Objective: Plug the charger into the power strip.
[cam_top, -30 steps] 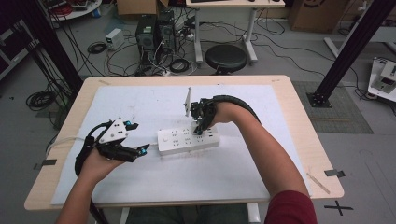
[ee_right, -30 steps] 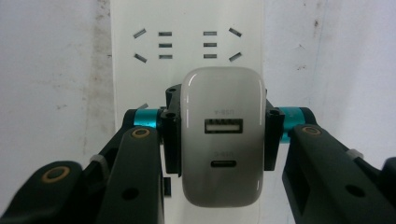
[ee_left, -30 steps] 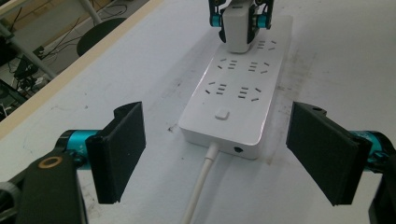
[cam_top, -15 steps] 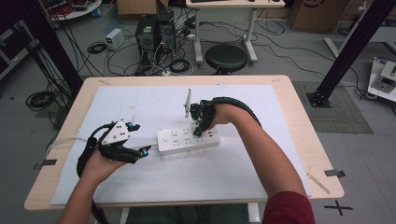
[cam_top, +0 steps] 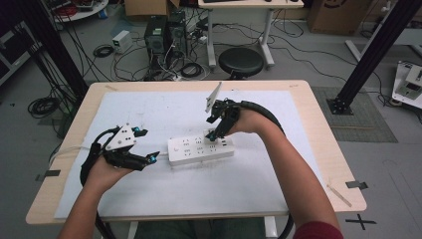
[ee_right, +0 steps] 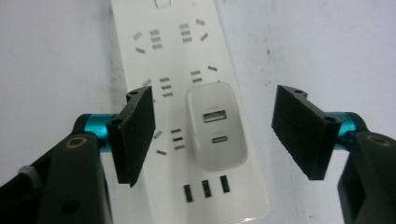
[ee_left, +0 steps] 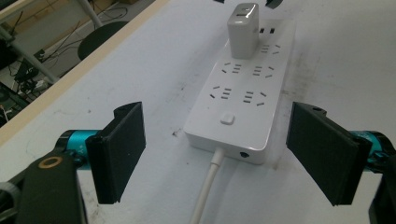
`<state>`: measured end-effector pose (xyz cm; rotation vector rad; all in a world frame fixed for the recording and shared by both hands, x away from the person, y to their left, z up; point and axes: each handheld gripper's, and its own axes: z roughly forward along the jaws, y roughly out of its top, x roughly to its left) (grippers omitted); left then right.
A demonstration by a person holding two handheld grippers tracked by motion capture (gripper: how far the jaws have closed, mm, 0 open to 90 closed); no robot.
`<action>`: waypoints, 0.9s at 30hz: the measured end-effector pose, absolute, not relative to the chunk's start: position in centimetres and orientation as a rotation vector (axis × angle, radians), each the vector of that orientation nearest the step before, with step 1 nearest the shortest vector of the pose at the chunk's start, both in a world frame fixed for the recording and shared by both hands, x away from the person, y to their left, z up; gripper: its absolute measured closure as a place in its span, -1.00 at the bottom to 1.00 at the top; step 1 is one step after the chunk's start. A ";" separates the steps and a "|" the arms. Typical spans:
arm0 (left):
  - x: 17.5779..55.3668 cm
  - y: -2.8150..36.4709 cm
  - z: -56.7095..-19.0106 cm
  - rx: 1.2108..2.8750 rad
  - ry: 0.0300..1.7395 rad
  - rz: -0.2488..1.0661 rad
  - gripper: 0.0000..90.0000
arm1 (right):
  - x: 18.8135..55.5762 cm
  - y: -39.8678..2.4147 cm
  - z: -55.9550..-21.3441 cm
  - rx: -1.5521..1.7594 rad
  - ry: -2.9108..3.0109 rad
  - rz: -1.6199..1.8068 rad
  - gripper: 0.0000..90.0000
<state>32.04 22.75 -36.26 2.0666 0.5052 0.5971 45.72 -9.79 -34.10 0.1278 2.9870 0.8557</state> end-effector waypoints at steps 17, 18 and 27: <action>33.1 22.4 -36.7 1.983 0.471 0.576 -0.60 | 38.3 -19.9 -36.0 0.618 2.567 1.494 -0.59; 33.2 22.5 -36.8 1.984 0.469 0.573 -0.61 | 38.1 -20.2 -36.1 0.621 2.558 1.505 -0.59; 33.9 22.9 -37.3 1.975 0.469 0.548 -0.61 | 36.5 -21.8 -37.0 0.657 2.442 1.560 -0.59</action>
